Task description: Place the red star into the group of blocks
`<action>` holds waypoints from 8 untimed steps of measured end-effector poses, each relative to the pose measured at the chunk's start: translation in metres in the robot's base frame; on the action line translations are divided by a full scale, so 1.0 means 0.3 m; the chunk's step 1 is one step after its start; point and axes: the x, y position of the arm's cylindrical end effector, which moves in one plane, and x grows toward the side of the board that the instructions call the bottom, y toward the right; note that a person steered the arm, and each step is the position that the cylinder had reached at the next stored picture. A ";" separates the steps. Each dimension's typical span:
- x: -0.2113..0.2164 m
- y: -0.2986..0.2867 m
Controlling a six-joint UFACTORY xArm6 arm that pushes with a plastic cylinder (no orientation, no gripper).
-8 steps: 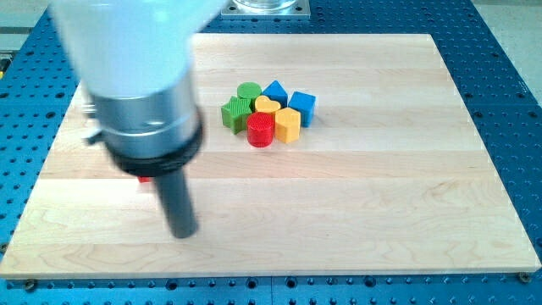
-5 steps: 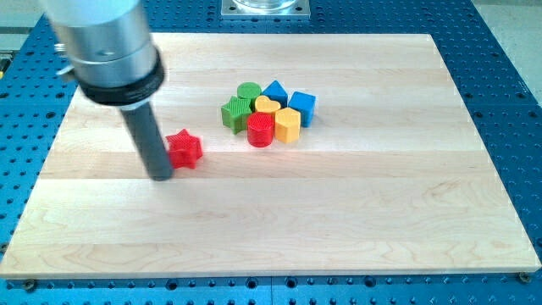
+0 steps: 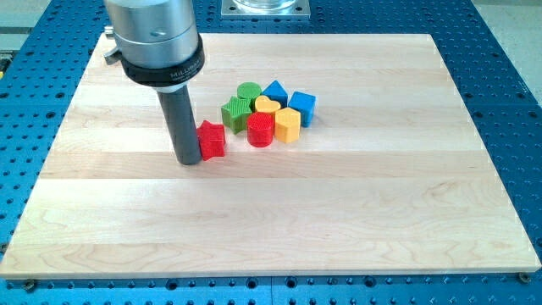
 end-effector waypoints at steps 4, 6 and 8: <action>0.000 0.085; -0.015 0.115; -0.018 0.135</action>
